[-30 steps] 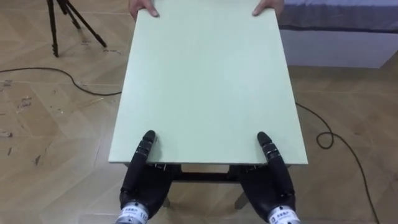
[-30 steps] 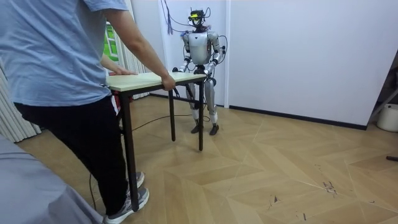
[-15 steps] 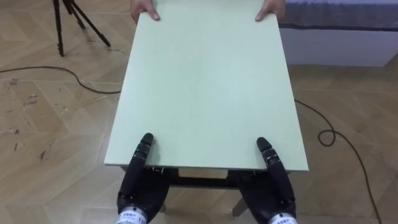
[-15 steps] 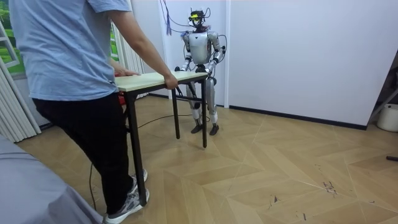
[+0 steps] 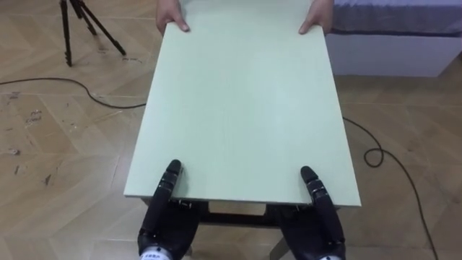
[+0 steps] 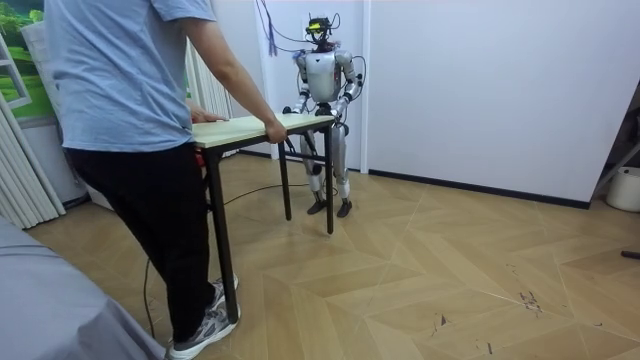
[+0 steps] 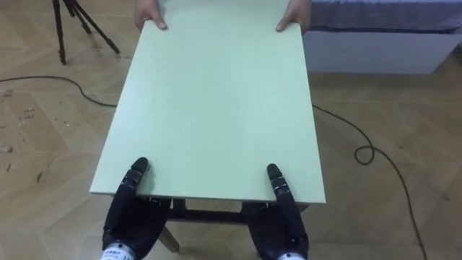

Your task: Move table with human

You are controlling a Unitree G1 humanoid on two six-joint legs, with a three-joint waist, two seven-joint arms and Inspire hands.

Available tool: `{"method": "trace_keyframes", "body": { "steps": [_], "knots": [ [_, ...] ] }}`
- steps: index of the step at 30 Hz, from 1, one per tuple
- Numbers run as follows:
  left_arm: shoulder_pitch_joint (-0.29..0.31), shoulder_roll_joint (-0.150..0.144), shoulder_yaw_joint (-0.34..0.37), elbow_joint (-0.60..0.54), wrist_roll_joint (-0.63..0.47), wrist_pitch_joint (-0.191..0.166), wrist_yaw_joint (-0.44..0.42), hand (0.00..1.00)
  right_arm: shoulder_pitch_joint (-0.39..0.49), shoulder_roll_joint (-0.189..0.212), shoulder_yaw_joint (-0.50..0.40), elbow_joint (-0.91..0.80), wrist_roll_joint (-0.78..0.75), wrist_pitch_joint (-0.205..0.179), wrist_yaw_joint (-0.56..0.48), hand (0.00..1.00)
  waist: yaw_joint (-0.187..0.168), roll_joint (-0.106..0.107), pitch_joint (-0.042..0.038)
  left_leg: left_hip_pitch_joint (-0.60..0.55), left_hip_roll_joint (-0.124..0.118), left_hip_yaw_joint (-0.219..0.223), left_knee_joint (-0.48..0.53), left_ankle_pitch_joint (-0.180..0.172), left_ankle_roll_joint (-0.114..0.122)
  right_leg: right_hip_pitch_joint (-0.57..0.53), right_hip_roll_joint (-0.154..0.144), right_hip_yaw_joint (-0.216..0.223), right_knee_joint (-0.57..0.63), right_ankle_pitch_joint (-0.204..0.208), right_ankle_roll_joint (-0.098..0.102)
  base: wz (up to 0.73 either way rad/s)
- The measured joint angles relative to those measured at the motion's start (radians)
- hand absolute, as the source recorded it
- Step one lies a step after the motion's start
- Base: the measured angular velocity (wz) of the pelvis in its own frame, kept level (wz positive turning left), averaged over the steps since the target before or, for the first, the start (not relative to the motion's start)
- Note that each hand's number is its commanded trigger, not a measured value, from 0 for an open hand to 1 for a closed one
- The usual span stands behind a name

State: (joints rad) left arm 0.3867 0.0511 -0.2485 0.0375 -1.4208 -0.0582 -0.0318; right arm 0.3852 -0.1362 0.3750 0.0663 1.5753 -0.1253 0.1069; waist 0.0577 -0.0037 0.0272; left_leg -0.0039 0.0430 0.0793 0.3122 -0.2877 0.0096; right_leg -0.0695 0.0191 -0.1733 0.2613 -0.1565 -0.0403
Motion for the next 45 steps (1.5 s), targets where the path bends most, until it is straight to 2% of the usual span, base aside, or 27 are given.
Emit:
{"method": "trace_keyframes", "body": {
  "steps": [4,6,8,9,10,11,13,14,15,16,18,19,22,25,30,32,33,34,35,36,37,39,40,41,42,44,45],
  "knots": [
    [-0.015,0.003,-0.014,0.0,-0.004,-0.014,0.0,1.0,-0.006,-0.001,-0.001,0.0,0.009,-0.006,0.004,1.0,0.009,-0.005,0.0019,-0.081,0.015,0.0,0.128,-0.011,-0.017,-0.041,0.005,-0.007,0.038,-0.011,-0.018,0.02],
    [-0.024,0.008,-0.022,0.0,-0.021,-0.016,0.0,1.0,-0.013,-0.003,-0.002,0.0,0.009,-0.01,0.004,1.0,0.02,-0.003,0.0014,-0.108,0.021,-0.005,0.155,-0.01,-0.018,-0.062,0.014,-0.003,0.047,-0.016,-0.028,-0.04],
    [-0.026,0.009,-0.031,0.0,-0.029,-0.023,0.0,1.0,-0.013,-0.01,-0.002,-0.005,0.007,-0.016,0.004,1.0,0.02,0.003,0.0002,-0.117,0.032,-0.005,0.157,-0.012,-0.025,-0.071,0.016,-0.026,0.04,-0.013,-0.043,0.04],
    [-0.024,0.009,-0.041,0.0,-0.029,-0.028,0.002,1.0,-0.013,-0.02,-0.002,-0.008,0.007,-0.019,0.004,1.0,0.016,0.017,-0.0003,-0.116,0.045,-0.004,0.165,-0.023,-0.045,-0.07,0.019,-0.046,0.026,-0.009,-0.052,0.0],
    [-0.017,0.005,-0.044,0.001,-0.029,-0.031,0.004,1.0,-0.012,-0.03,-0.002,-0.008,0.007,-0.021,0.004,1.0,0.015,0.028,0.0014,-0.125,0.061,0.005,0.208,-0.036,-0.06,-0.065,0.017,-0.088,0.029,-0.011,-0.061,-0.14],
    [-0.01,0.0,-0.046,0.001,-0.03,-0.035,0.004,1.0,-0.012,-0.034,-0.002,-0.008,0.004,-0.02,0.004,1.0,0.02,0.036,0.0036,-0.128,0.071,0.009,0.253,-0.046,-0.066,-0.061,0.017,-0.109,0.032,-0.012,-0.065,-0.49],
    [0.015,-0.003,-0.05,0.001,-0.062,-0.036,0.003,1.0,-0.012,-0.051,0.006,-0.017,-0.008,-0.017,-0.01,1.0,0.026,0.078,0.0001,-0.12,0.091,0.012,0.419,-0.066,-0.069,-0.05,0.021,-0.18,0.032,-0.008,-0.076,-0.38],
    [0.014,0.0,-0.053,-0.002,-0.069,-0.036,0.003,1.0,-0.012,-0.06,0.006,-0.026,-0.005,-0.015,-0.013,1.0,0.021,0.087,0.0,-0.111,0.089,0.01,0.421,-0.07,-0.066,-0.054,0.021,-0.195,0.033,-0.006,-0.077,0.3],
    [0.01,0.012,-0.062,-0.019,-0.081,-0.036,0.004,1.0,-0.012,-0.066,0.006,-0.046,0.004,-0.014,-0.017,1.0,-0.002,0.095,0.0022,-0.095,0.086,0.009,0.376,-0.09,-0.06,-0.068,0.015,-0.224,0.041,-0.001,-0.078,0.55],
    [0.002,0.02,-0.067,-0.032,-0.081,-0.037,0.009,1.0,-0.013,-0.066,0.003,-0.06,0.01,-0.015,-0.017,1.0,-0.014,0.094,0.0034,-0.08,0.081,0.015,0.284,-0.11,-0.053,-0.098,0.003,-0.24,0.065,0.001,-0.078,0.53],
    [-0.017,0.019,-0.067,-0.033,-0.08,-0.042,0.016,1.0,-0.017,-0.067,-0.007,-0.067,0.006,-0.014,-0.017,1.0,-0.022,0.093,0.0035,-0.056,0.061,0.032,0.164,-0.115,-0.043,-0.138,-0.018,-0.243,0.093,0.009,-0.074,0.21],
    [-0.033,0.021,-0.067,-0.033,-0.078,-0.046,0.022,1.0,-0.027,-0.063,-0.011,-0.066,0.0,-0.015,-0.02,1.0,-0.019,0.088,0.0048,-0.056,0.041,0.028,0.125,-0.105,-0.014,-0.165,-0.032,-0.239,0.105,0.021,-0.074,0.03],
    [-0.042,0.028,-0.068,-0.029,-0.081,-0.048,0.026,1.0,-0.033,-0.056,-0.024,-0.061,-0.007,0.001,-0.023,1.0,-0.023,0.085,0.0069,-0.082,0.01,0.033,0.105,-0.078,0.014,-0.195,-0.061,-0.233,0.104,0.053,-0.071,-0.01],
    [-0.032,0.032,-0.069,-0.027,-0.083,-0.048,0.027,1.0,-0.032,-0.055,-0.028,-0.049,-0.007,0.019,-0.021,1.0,-0.022,0.077,0.0118,-0.082,-0.006,0.057,0.099,-0.061,0.028,-0.196,-0.076,-0.217,0.093,0.074,-0.066,-0.09],
    [-0.013,0.042,-0.068,-0.027,-0.099,-0.033,0.025,1.0,-0.019,-0.056,-0.045,-0.045,-0.014,0.054,-0.019,1.0,-0.022,0.064,0.0069,-0.099,-0.035,0.07,0.097,-0.035,0.055,-0.213,-0.095,-0.186,0.082,0.127,-0.054,-0.08],
    [-0.008,0.041,-0.069,-0.027,-0.1,-0.03,0.026,1.0,-0.011,-0.057,-0.048,-0.045,-0.014,0.062,-0.019,1.0,-0.029,0.053,0.0004,-0.113,-0.052,0.072,0.096,-0.019,0.07,-0.225,-0.115,-0.185,0.082,0.148,-0.047,0.06],
    [-0.011,0.042,-0.07,-0.027,-0.102,-0.029,0.027,1.0,-0.012,-0.056,-0.048,-0.045,-0.013,0.061,-0.019,1.0,-0.033,0.047,-0.0019,-0.137,-0.06,0.072,0.094,-0.005,0.084,-0.244,-0.124,-0.172,0.077,0.176,-0.019,0.2],
    [-0.018,0.045,-0.071,-0.027,-0.102,-0.027,0.027,1.0,-0.012,-0.052,-0.053,-0.046,-0.014,0.061,-0.019,1.0,-0.038,0.048,-0.0022,-0.164,-0.055,0.076,0.095,0.014,0.097,-0.272,-0.128,-0.122,0.122,0.18,0.052,0.28],
    [-0.023,0.046,-0.071,-0.025,-0.102,-0.024,0.029,1.0,-0.008,-0.05,-0.053,-0.046,-0.013,0.061,-0.019,1.0,-0.041,0.046,-0.0027,-0.169,-0.056,0.085,0.095,0.02,0.103,-0.285,-0.151,-0.113,0.209,0.142,0.072,0.43],
    [-0.025,0.05,-0.071,-0.025,-0.098,-0.019,0.04,1.0,0.002,-0.047,-0.053,-0.046,-0.01,0.062,-0.019,1.0,-0.053,0.036,-0.0029,-0.169,-0.062,0.097,0.093,0.032,0.111,-0.287,-0.204,-0.097,0.399,0.06,0.09,0.41],
    [-0.02,0.06,-0.071,-0.025,-0.097,-0.02,0.041,1.0,0.015,-0.037,-0.049,-0.046,-0.01,0.062,-0.019,1.0,-0.052,0.016,-0.0065,-0.168,-0.076,0.112,0.088,0.04,0.118,-0.261,-0.261,-0.07,0.565,0.007,0.109,0.29],
    [-0.01,0.073,-0.07,-0.026,-0.098,-0.019,0.035,1.0,0.021,-0.035,-0.042,-0.047,-0.01,0.062,-0.019,1.0,-0.044,0.002,-0.0096,-0.185,-0.094,0.116,0.103,0.046,0.125,-0.178,-0.315,-0.042,0.686,-0.014,0.117,-0.11],
    [-0.01,0.071,-0.066,-0.026,-0.098,-0.015,0.032,1.0,0.02,-0.033,-0.043,-0.047,-0.011,0.061,-0.019,1.0,-0.025,-0.006,-0.011,-0.204,-0.097,0.135,0.106,0.056,0.129,-0.108,-0.329,-0.011,0.697,-0.013,0.119,-0.31],
    [-0.01,0.068,-0.063,-0.026,-0.098,-0.015,0.029,1.0,0.016,-0.033,-0.043,-0.047,-0.011,0.062,-0.019,1.0,-0.019,-0.012,-0.0126,-0.217,-0.101,0.139,0.105,0.064,0.129,-0.072,-0.332,-0.001,0.69,-0.012,0.121,-0.28],
    [-0.016,0.063,-0.057,-0.027,-0.098,-0.015,0.025,1.0,0.002,-0.033,-0.042,-0.048,-0.014,0.061,-0.019,1.0,-0.016,-0.019,-0.0105,-0.25,-0.104,0.142,0.111,0.082,0.13,-0.012,-0.33,0.012,0.664,-0.011,0.124,-0.12],
    [-0.032,0.063,-0.044,-0.04,-0.098,-0.015,0.024,1.0,-0.032,-0.032,-0.041,-0.048,-0.015,0.06,-0.019,1.0,-0.009,-0.041,-0.0091,-0.317,-0.104,0.156,0.124,0.113,0.127,0.059,-0.311,0.032,0.553,-0.024,0.136,-0.11],
    [-0.045,0.062,-0.033,-0.051,-0.098,-0.016,0.024,1.0,-0.059,-0.03,-0.04,-0.048,-0.017,0.061,-0.019,1.0,0.003,-0.063,-0.0085,-0.367,-0.103,0.175,0.14,0.131,0.124,0.088,-0.304,0.042,0.465,-0.043,0.145,-0.17]
  ]
}}
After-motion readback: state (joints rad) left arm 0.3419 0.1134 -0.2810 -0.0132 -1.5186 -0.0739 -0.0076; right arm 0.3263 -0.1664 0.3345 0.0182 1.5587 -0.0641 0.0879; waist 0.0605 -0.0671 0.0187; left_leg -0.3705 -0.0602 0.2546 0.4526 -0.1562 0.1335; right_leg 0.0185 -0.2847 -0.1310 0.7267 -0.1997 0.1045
